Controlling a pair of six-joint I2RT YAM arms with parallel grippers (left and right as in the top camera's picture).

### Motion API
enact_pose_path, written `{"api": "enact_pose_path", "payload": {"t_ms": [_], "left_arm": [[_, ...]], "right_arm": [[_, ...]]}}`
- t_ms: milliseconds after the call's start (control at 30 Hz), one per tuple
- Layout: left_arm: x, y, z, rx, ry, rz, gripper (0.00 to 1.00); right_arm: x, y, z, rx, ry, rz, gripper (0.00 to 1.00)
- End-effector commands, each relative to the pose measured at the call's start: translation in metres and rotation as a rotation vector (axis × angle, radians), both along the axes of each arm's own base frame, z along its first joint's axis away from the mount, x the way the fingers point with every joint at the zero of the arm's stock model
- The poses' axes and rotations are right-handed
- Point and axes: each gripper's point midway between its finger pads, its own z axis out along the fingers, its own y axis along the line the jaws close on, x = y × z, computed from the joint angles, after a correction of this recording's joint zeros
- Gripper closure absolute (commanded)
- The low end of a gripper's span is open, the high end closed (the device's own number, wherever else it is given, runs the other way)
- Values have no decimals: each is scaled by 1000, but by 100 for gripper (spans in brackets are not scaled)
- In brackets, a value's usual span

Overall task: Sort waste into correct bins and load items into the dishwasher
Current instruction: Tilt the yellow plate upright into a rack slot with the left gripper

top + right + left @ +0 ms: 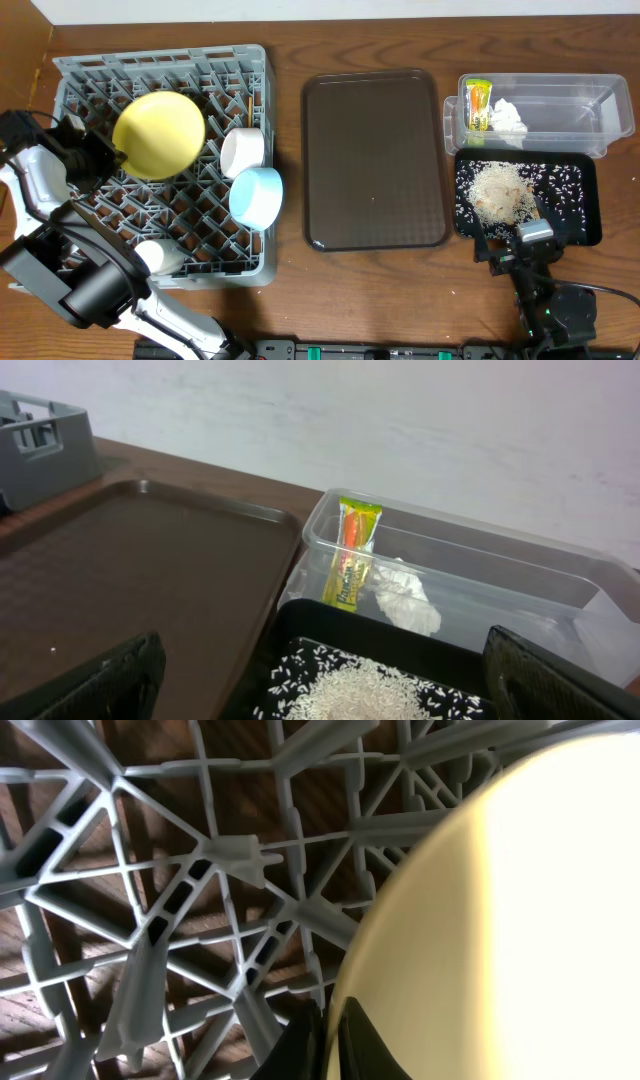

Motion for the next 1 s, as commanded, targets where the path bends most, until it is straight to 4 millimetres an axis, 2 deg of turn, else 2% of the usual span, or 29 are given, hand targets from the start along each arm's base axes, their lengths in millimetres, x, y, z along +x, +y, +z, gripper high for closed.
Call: {"api": "enact_pose_path", "payload": {"t_ms": [0,133,267,367,433,567,667,733,800,833,867,900,967], "left_arm": [[-9,6,-7,30,46,15,92],[-12,13,20,109,22,31,93],[-34,31,50,309,107,82,92],[-44,31,76,414,130,106,92],[-47,29,100,501,126,117,93],[-44,14,132,659,132,70,93],[-38,-3,143,763,171,22,93],[-35,-11,140,777,184,4,92],[-38,-20,125,697,195,43,63],[-41,-23,119,659,202,59,54],[-49,-30,102,537,217,119,38],[-52,-37,92,440,214,152,33],[-53,-51,78,269,193,174,30]], "right_arm": [[1,-3,-1,10,5,-18,1],[1,-3,-1,10,5,-18,1],[1,-3,-1,10,5,-18,1],[1,-3,-1,10,5,-18,1],[1,-3,-1,10,5,-17,1],[1,-3,-1,10,5,-18,1],[1,-3,-1,10,5,-18,1],[1,-3,-1,10,5,-18,1],[1,-3,-1,10,5,-18,1],[1,-3,-1,10,5,-18,1],[1,-3,-1,10,5,-18,1],[1,-3,-1,10,5,-18,1],[1,-3,-1,10,5,-18,1]]}}
